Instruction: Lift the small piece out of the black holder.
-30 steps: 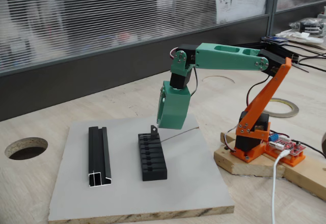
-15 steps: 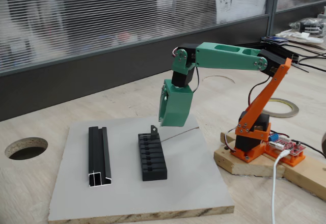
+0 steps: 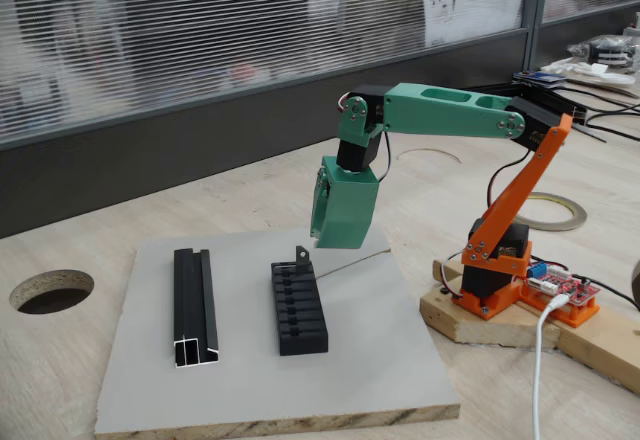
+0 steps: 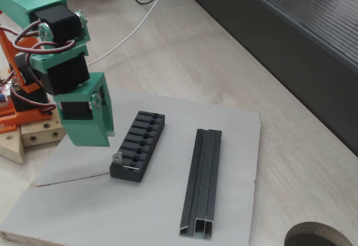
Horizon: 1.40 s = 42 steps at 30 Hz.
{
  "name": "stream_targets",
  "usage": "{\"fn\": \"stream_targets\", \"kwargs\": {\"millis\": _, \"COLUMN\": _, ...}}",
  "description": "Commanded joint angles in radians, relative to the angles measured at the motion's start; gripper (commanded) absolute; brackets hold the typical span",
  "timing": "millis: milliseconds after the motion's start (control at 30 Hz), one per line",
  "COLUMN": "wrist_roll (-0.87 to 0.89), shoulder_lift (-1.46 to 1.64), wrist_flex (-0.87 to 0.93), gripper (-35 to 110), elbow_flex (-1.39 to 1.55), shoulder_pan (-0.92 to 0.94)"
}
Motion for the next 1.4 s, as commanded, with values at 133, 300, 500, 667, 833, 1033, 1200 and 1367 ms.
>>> {"fn": "stream_targets", "kwargs": {"millis": 133, "wrist_roll": -0.003, "shoulder_lift": 0.008, "wrist_flex": -0.008, "gripper": 23, "elbow_flex": -0.009, "shoulder_pan": 0.008}}
{"fn": "stream_targets", "kwargs": {"millis": 300, "wrist_roll": -0.002, "shoulder_lift": 0.008, "wrist_flex": -0.008, "gripper": 25, "elbow_flex": -0.009, "shoulder_pan": 0.008}}
{"fn": "stream_targets", "kwargs": {"millis": 500, "wrist_roll": -0.002, "shoulder_lift": 0.006, "wrist_flex": -0.006, "gripper": 41, "elbow_flex": -0.005, "shoulder_pan": 0.008}}
{"fn": "stream_targets", "kwargs": {"millis": 667, "wrist_roll": -0.002, "shoulder_lift": 0.005, "wrist_flex": -0.006, "gripper": 47, "elbow_flex": -0.009, "shoulder_pan": 0.008}}
{"fn": "stream_targets", "kwargs": {"millis": 833, "wrist_roll": -0.002, "shoulder_lift": 0.005, "wrist_flex": -0.006, "gripper": 47, "elbow_flex": -0.009, "shoulder_pan": 0.008}}
{"fn": "stream_targets", "kwargs": {"millis": 1033, "wrist_roll": 0.000, "shoulder_lift": -0.055, "wrist_flex": -0.025, "gripper": 47, "elbow_flex": -0.009, "shoulder_pan": 0.009}}
{"fn": "stream_targets", "kwargs": {"millis": 1200, "wrist_roll": 0.000, "shoulder_lift": -0.110, "wrist_flex": -0.130, "gripper": 46, "elbow_flex": -0.005, "shoulder_pan": 0.009}}
{"fn": "stream_targets", "kwargs": {"millis": 1367, "wrist_roll": 0.000, "shoulder_lift": -0.123, "wrist_flex": -0.146, "gripper": 46, "elbow_flex": -0.005, "shoulder_pan": 0.009}}
